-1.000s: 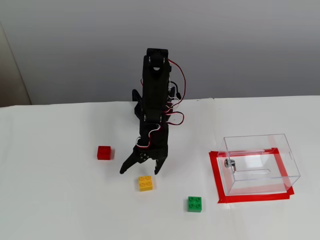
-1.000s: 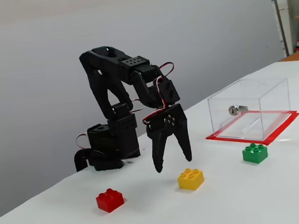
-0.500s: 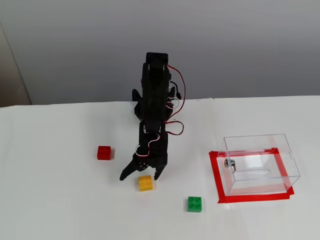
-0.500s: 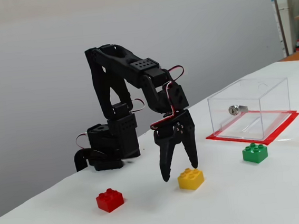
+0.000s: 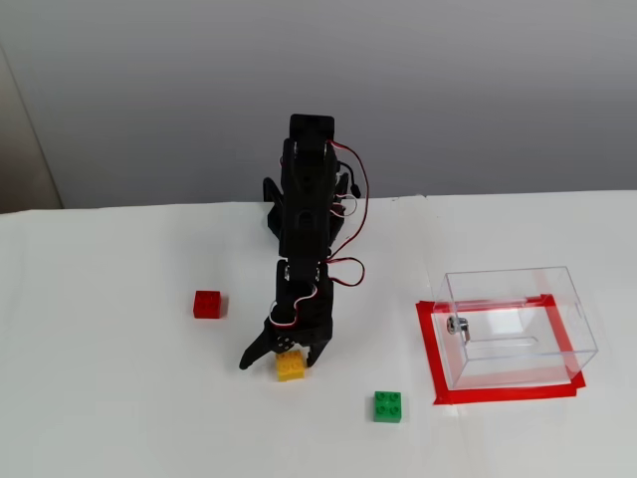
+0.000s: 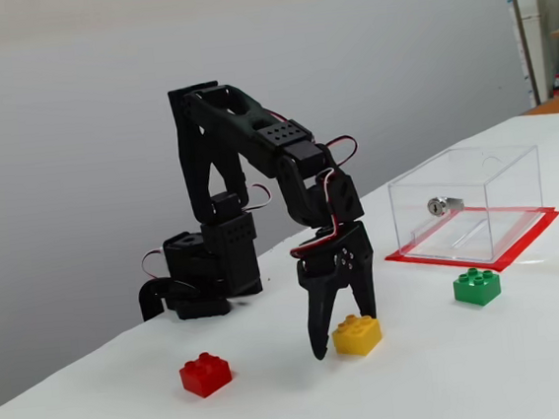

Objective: Pick the yellow lego brick and place it into the transparent box

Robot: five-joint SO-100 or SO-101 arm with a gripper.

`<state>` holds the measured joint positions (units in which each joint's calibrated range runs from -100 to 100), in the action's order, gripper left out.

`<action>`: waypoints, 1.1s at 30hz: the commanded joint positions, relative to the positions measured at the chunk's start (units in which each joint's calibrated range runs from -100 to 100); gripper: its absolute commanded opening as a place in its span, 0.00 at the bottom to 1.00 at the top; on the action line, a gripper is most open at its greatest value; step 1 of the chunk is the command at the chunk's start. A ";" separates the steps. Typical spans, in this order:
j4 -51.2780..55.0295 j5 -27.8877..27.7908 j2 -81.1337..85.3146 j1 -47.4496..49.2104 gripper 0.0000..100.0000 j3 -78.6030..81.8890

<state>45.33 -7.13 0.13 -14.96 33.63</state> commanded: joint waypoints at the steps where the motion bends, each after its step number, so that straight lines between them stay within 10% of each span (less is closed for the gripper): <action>1: -0.16 -0.23 -0.42 -0.02 0.46 -2.07; 19: 0.27 -0.23 0.00 0.28 0.11 -1.80; 33: 1.06 0.24 11.37 7.01 0.10 -1.44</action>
<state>45.42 -7.13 5.37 -10.79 33.36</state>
